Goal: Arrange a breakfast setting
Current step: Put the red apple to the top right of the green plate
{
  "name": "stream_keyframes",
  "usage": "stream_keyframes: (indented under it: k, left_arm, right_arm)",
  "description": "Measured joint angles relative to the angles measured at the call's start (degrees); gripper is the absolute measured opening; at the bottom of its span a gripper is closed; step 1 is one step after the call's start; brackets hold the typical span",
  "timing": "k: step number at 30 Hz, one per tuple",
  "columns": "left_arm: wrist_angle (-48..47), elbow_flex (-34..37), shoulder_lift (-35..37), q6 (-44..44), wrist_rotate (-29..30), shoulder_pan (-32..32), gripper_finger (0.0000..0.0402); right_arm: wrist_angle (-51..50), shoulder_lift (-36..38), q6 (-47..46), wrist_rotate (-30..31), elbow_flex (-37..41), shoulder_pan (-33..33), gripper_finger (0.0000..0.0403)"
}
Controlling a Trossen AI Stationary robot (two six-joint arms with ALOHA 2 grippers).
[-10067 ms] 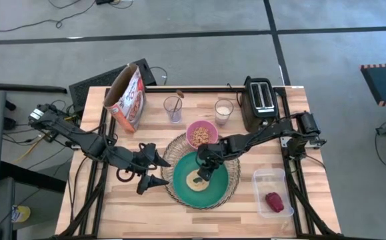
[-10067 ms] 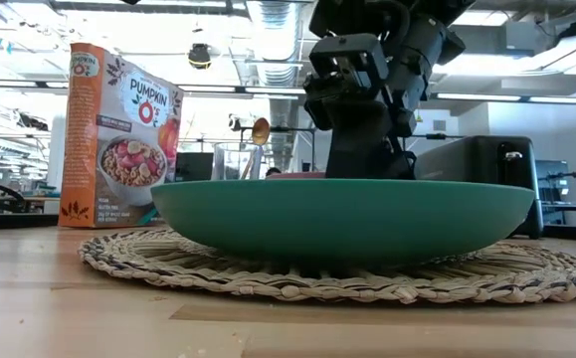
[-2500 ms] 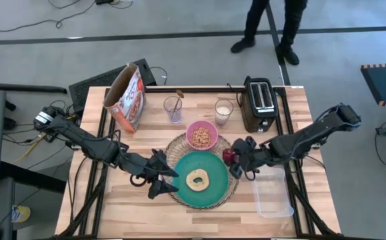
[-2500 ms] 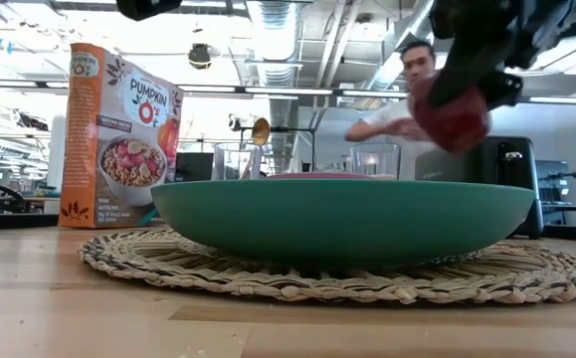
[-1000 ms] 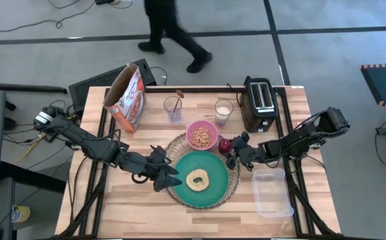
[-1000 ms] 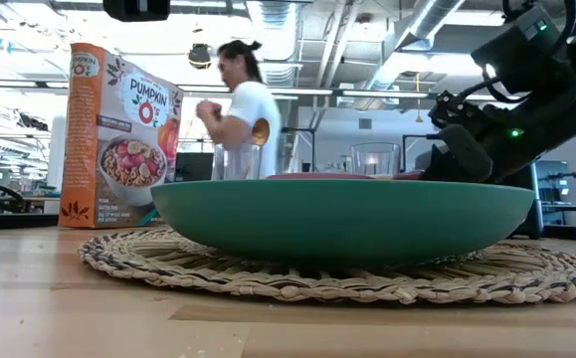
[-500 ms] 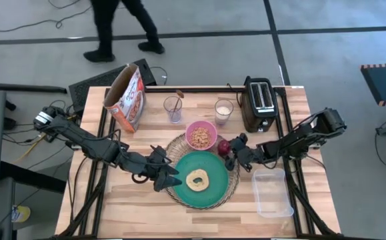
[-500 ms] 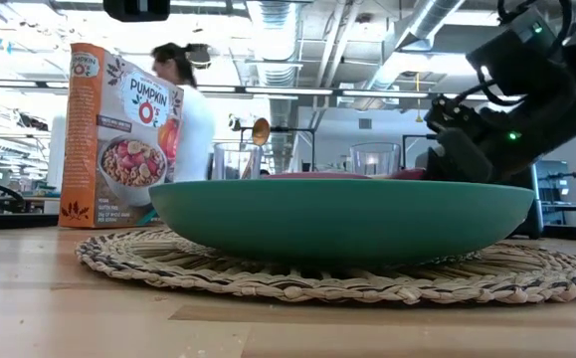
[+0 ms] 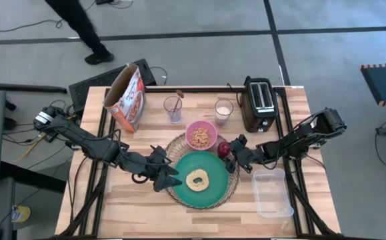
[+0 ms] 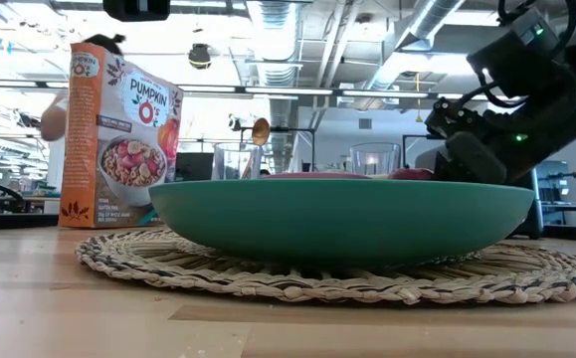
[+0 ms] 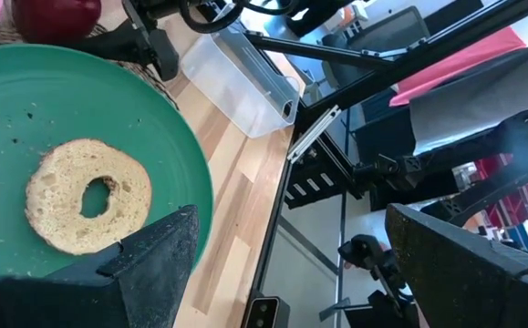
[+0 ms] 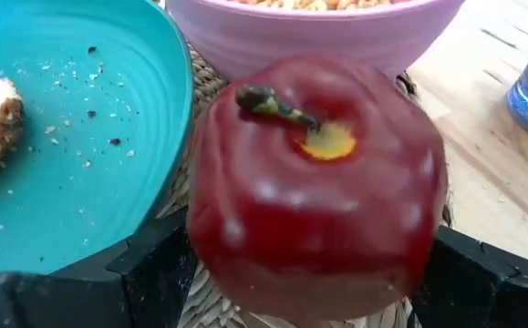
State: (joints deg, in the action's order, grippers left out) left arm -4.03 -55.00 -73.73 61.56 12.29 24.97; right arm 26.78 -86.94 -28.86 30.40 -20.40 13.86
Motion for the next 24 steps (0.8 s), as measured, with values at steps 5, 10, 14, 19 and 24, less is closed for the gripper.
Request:
stream_keyframes:
  k: [5,10,14,19,24]
  left_arm:
    - [0.00,0.00,0.00,0.00,-0.06,0.01,0.0336]
    - [0.00,0.00,0.00,0.00,-0.50,0.00,0.0336]
    - [0.00,0.00,0.00,0.03,-0.52,0.01,0.0336]
    - [-0.07,0.00,0.00,-0.44,-0.52,0.00,0.0336]
    - [-0.09,0.00,0.00,-0.44,-0.65,0.00,0.0336]
  right_arm:
    - [-0.93,0.00,-0.02,-0.11,0.00,-0.05,0.0360]
    - [-1.02,0.05,-0.07,-0.21,0.00,-0.15,0.0360]
    - [-4.28,2.54,-0.18,-1.84,-0.04,-0.15,0.0360]
    - [-10.25,7.49,0.22,-1.89,-0.11,-0.92,0.0360]
    - [-17.62,12.57,0.53,-3.41,-0.07,-0.73,0.0360]
